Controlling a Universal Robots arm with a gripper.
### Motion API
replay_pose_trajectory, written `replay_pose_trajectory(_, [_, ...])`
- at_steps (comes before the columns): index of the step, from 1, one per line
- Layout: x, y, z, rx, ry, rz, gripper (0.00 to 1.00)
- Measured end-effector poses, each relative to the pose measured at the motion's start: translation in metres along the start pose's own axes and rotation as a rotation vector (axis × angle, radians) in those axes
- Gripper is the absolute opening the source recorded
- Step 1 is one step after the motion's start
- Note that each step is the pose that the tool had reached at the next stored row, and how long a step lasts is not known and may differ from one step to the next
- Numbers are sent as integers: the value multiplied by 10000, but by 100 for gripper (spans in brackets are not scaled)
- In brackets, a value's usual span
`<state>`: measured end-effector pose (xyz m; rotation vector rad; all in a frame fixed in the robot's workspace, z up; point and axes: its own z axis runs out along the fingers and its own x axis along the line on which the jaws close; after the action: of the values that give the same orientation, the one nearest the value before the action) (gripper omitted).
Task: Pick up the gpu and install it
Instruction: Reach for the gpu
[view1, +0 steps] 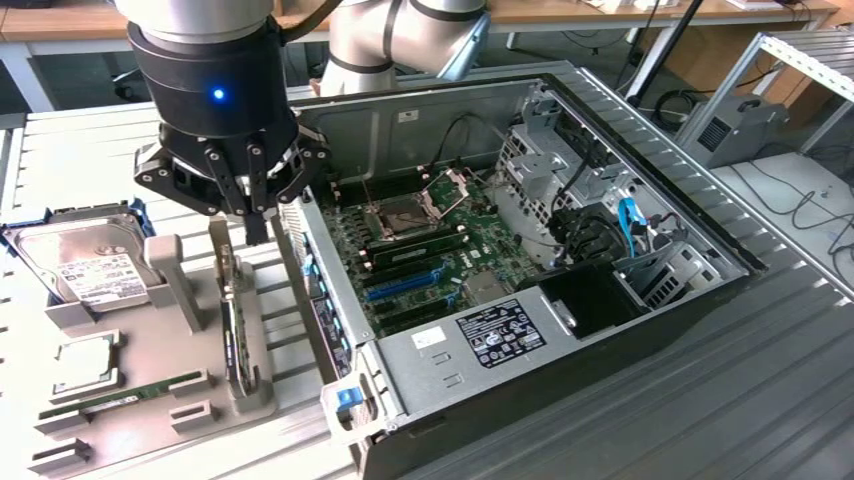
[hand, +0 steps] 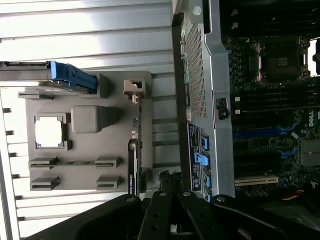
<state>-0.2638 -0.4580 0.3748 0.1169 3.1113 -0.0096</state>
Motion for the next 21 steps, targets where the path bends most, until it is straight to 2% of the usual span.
replay_pose_trajectory(21, [-15, -204, 5, 228, -17, -6, 11])
